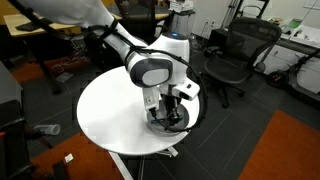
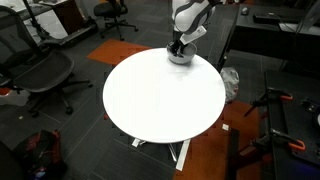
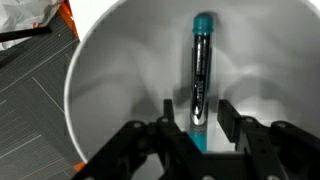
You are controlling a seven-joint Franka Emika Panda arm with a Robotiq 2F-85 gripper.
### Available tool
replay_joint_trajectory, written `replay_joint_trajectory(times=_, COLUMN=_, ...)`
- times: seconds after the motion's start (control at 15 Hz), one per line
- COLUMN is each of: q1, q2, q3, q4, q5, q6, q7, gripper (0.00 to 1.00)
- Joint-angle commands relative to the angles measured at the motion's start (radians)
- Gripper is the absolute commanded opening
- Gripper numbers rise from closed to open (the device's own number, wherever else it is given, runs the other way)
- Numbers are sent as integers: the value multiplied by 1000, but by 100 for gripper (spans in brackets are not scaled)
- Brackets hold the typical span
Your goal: Take the pen out of the bowl, put it on the table then place it back in the bowl
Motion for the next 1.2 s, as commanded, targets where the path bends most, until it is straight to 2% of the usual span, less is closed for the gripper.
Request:
replay_joint_trajectory(times=0.0, q1=20, q2=0, q3=-17, q4=10, q5=-9, q6=-18, q7=11, gripper=20)
replay_joint_trajectory(times=0.13, q1=24, q2=-3, q3=-20, q4=4, q5=-11, q6=-15, q7=13, gripper=5)
replay_joint_trajectory(times=0.2, q1=26, q2=-6, q3=-22, q4=0, q5=-12, q6=-13, q7=14, gripper=1)
replay_joint_trajectory(times=0.33, q1=42, q2=-20, q3=-37, q4=-13, q5=-19, q6=-27, q7=33, gripper=5)
replay_joint_trajectory(times=1.13, q1=140, q2=-229, q3=-107, q4=-198, q5=-124, q6=47, q7=61, gripper=5)
